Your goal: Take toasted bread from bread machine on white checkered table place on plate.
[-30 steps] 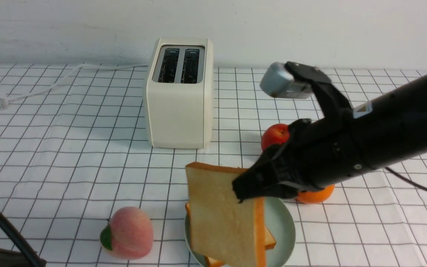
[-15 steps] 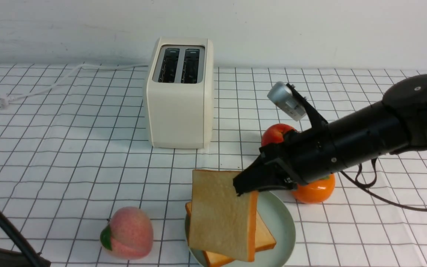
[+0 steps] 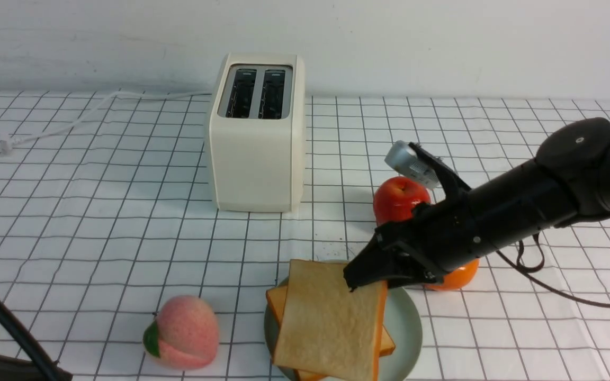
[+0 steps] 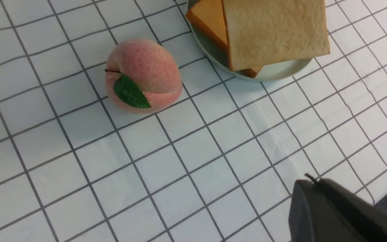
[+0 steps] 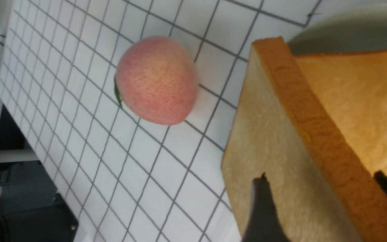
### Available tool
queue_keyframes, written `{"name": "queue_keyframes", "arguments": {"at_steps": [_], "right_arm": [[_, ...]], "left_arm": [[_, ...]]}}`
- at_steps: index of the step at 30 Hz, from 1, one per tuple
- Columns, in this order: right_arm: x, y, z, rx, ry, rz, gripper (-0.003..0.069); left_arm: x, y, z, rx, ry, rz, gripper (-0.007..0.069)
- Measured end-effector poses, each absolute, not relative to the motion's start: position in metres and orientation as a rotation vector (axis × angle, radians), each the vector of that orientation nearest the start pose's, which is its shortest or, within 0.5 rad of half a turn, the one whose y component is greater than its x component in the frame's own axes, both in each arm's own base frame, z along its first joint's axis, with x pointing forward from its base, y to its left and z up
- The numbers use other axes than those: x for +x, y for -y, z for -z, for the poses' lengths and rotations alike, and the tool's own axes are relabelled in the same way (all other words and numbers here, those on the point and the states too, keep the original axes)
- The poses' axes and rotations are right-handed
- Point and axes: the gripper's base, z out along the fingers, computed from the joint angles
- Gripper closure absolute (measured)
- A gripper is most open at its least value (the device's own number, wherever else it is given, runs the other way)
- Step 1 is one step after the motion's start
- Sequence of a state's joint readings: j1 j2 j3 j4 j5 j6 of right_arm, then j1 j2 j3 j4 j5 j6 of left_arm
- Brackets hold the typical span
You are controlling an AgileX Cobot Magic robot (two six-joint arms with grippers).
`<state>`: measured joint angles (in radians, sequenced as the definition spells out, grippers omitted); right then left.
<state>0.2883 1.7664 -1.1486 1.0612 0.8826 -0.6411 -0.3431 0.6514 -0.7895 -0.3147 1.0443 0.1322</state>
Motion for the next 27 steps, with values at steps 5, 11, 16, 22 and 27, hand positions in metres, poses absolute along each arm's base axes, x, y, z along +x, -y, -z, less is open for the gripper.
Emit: {"name": "queue_keyframes", "arguments": {"at_steps": [5,11,16,22,27], "right_arm": [[0.331,-0.138,-0.24,-0.375,-2.563,-1.055,0.012],[0.322,-0.11,-0.304,-0.448,-2.609,-0.907,0.0211],[0.277,-0.089,-0.37,-0.446,-2.62,-0.631,0.0461],[0.205,-0.065,-0.419,-0.365,-2.478,-0.452,0.0664],[0.117,-0.04,-0.413,-0.27,-2.4,-0.339,0.0669]], "left_arm": [[0.086,0.056,-0.34,0.503,-2.334,0.497,0.0638],[0.089,0.057,-0.342,0.47,-2.297,0.502,0.0638],[0.09,0.055,-0.349,0.423,-2.211,0.496,0.0638],[0.073,0.044,-0.362,0.346,-2.069,0.483,0.0638],[0.039,0.028,-0.356,0.3,-1.852,0.463,0.0638]]}}
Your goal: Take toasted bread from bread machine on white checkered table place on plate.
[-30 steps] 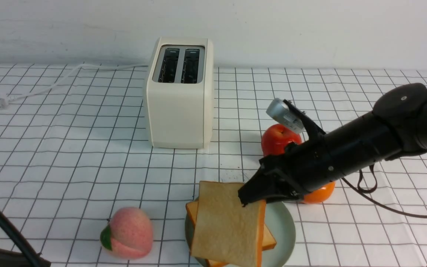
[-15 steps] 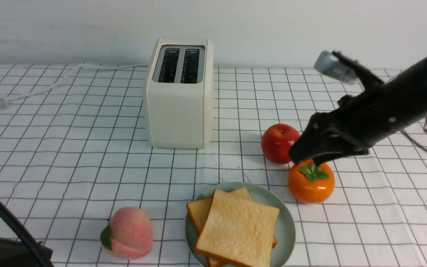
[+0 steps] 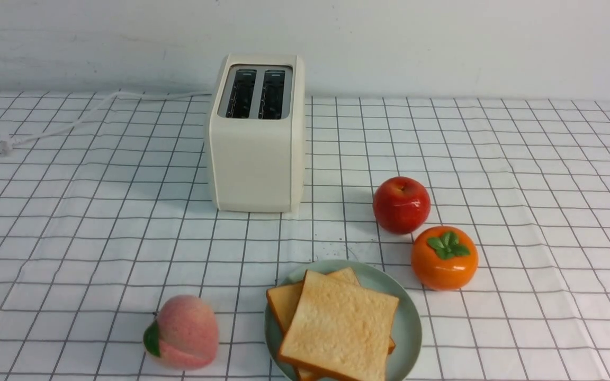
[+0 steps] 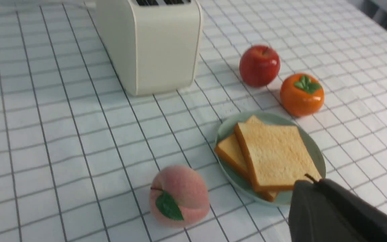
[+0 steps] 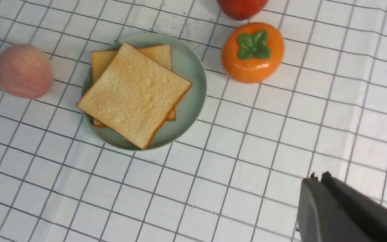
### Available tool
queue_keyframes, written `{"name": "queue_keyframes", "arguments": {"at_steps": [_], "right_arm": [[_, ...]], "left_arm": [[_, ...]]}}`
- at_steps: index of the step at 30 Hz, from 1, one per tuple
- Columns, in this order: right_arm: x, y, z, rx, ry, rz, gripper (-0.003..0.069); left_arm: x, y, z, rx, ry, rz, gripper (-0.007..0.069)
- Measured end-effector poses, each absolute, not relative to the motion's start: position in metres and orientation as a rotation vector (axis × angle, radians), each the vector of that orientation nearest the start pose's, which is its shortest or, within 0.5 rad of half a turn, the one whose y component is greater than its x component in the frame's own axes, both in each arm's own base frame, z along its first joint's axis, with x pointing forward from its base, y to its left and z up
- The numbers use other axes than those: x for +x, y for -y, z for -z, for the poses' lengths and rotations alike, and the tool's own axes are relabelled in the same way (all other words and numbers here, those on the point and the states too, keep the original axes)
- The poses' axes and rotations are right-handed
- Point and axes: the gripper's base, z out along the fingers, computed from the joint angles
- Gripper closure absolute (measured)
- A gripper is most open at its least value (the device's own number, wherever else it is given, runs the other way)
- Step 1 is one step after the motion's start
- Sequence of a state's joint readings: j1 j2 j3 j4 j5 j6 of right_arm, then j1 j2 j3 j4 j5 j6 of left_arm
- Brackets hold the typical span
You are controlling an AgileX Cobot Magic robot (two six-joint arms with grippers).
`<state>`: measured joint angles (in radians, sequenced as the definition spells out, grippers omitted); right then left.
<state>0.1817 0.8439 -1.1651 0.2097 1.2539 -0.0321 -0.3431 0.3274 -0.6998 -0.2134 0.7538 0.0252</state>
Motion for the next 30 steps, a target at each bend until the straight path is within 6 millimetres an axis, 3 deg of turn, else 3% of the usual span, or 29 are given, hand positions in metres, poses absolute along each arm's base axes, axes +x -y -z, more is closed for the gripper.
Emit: {"name": "queue_keyframes", "arguments": {"at_steps": [4,9,17,24,30], "right_arm": [[0.062,-0.029,-0.38,-0.222,-2.372,-0.344,0.0665],[0.027,-0.022,-0.338,-0.134,-2.283,-0.382,0.0665],[0.038,-0.02,-0.29,0.01,-1.99,-0.437,0.0658],[0.051,-0.02,-0.255,0.041,-2.004,-0.426,0.0652],[0.054,-0.02,-0.238,0.051,-2.029,-0.42,0.0645]], "left_arm": [[0.026,0.021,-0.33,0.236,-1.731,0.494,0.0638],[0.026,0.019,-0.295,0.165,-1.662,0.529,0.0638],[0.038,0.022,-0.25,0.137,-1.733,0.526,0.0638],[0.042,0.024,-0.224,0.139,-1.817,0.515,0.0638],[0.042,0.025,-0.218,0.15,-1.867,0.512,0.0638]]}}
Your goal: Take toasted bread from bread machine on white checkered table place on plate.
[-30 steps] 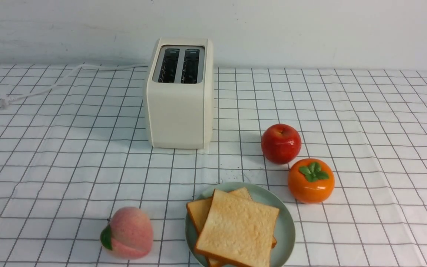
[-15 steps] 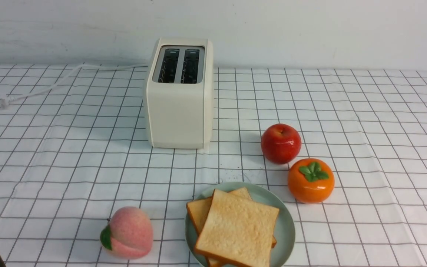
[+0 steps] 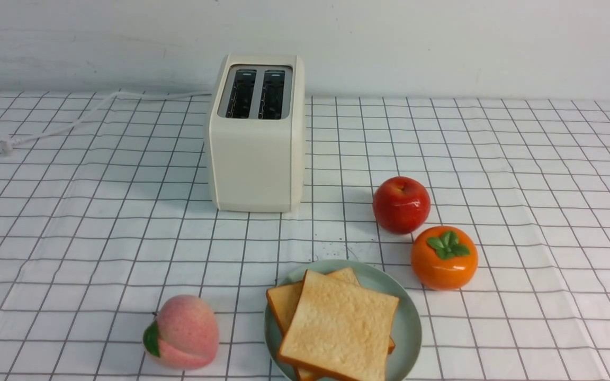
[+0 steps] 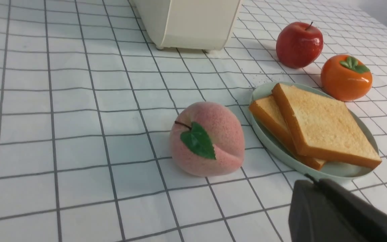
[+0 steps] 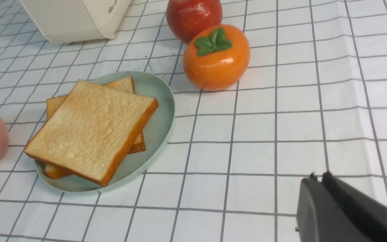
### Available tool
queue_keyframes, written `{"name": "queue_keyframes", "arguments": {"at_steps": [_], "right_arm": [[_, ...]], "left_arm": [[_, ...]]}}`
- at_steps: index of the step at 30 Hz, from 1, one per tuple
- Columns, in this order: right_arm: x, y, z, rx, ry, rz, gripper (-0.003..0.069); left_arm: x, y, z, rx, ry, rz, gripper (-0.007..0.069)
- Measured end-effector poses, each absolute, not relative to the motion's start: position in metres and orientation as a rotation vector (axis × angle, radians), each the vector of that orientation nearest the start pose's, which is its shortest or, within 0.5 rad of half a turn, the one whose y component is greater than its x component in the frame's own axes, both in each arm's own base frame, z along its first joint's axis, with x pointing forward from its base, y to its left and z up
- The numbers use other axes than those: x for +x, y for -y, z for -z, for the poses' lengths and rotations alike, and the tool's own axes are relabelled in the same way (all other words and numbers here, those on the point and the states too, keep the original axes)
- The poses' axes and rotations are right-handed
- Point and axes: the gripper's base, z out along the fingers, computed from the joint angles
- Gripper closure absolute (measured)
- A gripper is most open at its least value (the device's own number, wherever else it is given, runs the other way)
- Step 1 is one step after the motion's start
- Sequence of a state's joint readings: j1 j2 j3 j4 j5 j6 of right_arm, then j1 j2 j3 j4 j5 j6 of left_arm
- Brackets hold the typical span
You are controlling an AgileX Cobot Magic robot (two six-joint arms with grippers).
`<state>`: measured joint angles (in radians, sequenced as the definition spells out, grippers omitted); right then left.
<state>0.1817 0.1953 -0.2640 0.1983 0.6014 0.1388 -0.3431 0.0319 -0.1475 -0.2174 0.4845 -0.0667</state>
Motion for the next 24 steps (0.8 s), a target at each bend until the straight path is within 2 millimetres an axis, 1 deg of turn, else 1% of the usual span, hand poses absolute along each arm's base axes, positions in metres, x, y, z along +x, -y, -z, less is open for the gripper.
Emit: {"name": "queue_keyframes", "arguments": {"at_steps": [6,8,9,10,12,13,14,15,16,17,19,24], "right_arm": [[0.053,-0.019,-0.238,0.047,-2.008,-0.409,0.0642],[0.049,-0.015,-0.238,0.056,-1.96,-0.349,0.065],[0.049,-0.015,-0.237,0.054,-1.956,-0.345,0.0652],[0.047,-0.012,-0.231,0.061,-1.929,-0.301,0.0666],[0.047,-0.011,-0.225,0.057,-1.916,-0.268,0.0674],[0.047,-0.009,-0.21,0.037,-1.908,-0.201,0.0678],[0.047,-0.008,-0.2,0.019,-1.909,-0.17,0.0678],[0.047,-0.008,-0.198,0.009,-1.912,-0.163,0.0678],[0.048,-0.007,-0.183,-0.005,-1.929,-0.137,0.0678],[0.048,-0.007,-0.174,-0.013,-1.946,-0.126,0.0678],[0.05,-0.007,-0.173,-0.018,-1.914,-0.116,0.0679],[0.051,-0.007,-0.173,-0.019,-1.898,-0.118,0.0678]], "left_arm": [[0.041,0.025,-0.218,0.151,-1.875,0.511,0.0638],[0.041,0.025,-0.218,0.151,-1.875,0.511,0.0638],[0.041,0.025,-0.218,0.151,-1.875,0.511,0.0638],[0.041,0.025,-0.218,0.151,-1.875,0.511,0.0638],[0.041,0.025,-0.218,0.151,-1.875,0.511,0.0638],[0.041,0.025,-0.218,0.151,-1.875,0.511,0.0638],[0.041,0.025,-0.218,0.151,-1.875,0.511,0.0638],[0.041,0.025,-0.218,0.151,-1.875,0.511,0.0638],[0.041,0.025,-0.218,0.151,-1.874,0.511,0.0638],[0.041,0.025,-0.217,0.151,-1.875,0.512,0.0638],[0.041,0.025,-0.217,0.15,-1.875,0.514,0.0638],[0.041,0.025,-0.217,0.149,-1.875,0.514,0.0638]]}}
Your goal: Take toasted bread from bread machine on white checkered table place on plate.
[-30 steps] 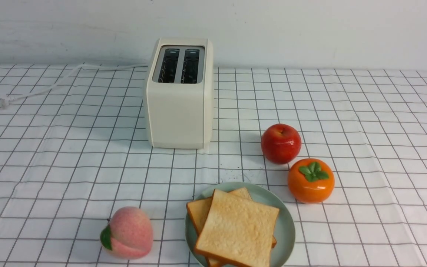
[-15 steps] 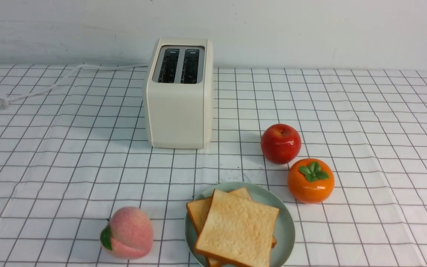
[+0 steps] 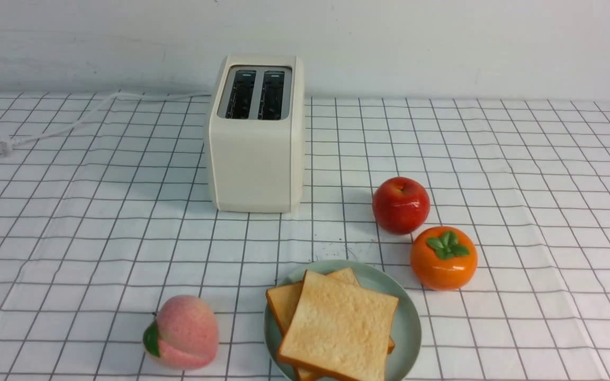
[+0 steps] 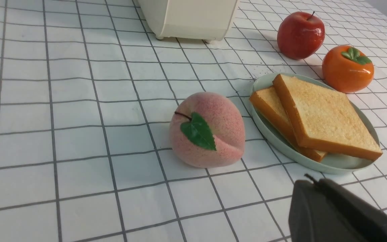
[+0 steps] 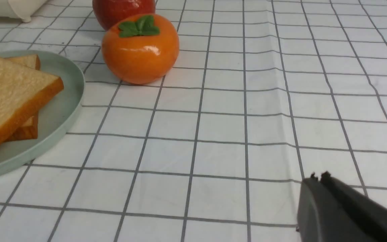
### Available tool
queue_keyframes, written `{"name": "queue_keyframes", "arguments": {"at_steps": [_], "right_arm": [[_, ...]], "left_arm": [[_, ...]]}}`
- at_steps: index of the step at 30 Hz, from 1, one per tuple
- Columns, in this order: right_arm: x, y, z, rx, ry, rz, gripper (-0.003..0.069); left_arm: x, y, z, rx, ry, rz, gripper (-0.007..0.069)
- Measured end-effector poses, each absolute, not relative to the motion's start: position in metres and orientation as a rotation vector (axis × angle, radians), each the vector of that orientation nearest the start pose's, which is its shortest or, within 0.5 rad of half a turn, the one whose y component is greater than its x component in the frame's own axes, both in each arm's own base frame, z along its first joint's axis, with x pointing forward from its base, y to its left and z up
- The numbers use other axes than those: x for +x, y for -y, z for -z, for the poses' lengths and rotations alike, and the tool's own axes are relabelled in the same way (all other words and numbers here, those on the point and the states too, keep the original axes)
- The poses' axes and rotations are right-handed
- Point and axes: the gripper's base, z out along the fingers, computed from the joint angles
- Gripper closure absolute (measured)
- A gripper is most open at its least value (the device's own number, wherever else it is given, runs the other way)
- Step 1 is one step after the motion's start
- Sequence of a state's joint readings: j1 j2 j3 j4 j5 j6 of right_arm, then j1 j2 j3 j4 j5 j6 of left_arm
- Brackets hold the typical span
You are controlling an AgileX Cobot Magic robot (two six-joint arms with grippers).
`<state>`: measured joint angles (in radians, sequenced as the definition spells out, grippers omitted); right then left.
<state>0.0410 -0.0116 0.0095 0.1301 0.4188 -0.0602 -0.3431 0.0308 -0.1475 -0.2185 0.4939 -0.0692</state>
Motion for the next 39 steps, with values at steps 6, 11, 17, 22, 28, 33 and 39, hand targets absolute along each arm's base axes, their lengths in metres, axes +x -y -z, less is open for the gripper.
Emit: {"name": "queue_keyframes", "arguments": {"at_steps": [6,11,17,22,28,33,39], "right_arm": [[0.051,-0.007,-0.173,-0.017,-1.894,-0.122,0.0678],[0.051,-0.007,-0.173,-0.016,-1.893,-0.124,0.0676],[0.051,-0.007,-0.173,-0.016,-1.893,-0.123,0.0672],[0.051,-0.007,-0.173,-0.016,-1.893,-0.123,0.0668],[0.051,-0.007,-0.173,-0.018,-1.893,-0.122,0.0666],[0.051,-0.007,-0.173,-0.019,-1.893,-0.121,0.0662],[0.051,-0.007,-0.173,-0.019,-1.893,-0.121,0.0657]], "left_arm": [[0.041,0.025,-0.217,0.149,-1.876,0.515,0.0638],[0.041,0.025,-0.217,0.149,-1.876,0.515,0.0637],[0.041,0.025,-0.217,0.149,-1.876,0.515,0.0637],[0.041,0.025,-0.217,0.149,-1.876,0.515,0.0636],[0.042,0.024,-0.218,0.153,-1.862,0.5,0.0634],[0.051,0.018,-0.218,0.07,-1.712,0.42,0.0637],[0.056,0.007,-0.196,-0.147,-1.638,0.321,0.0637]]}}
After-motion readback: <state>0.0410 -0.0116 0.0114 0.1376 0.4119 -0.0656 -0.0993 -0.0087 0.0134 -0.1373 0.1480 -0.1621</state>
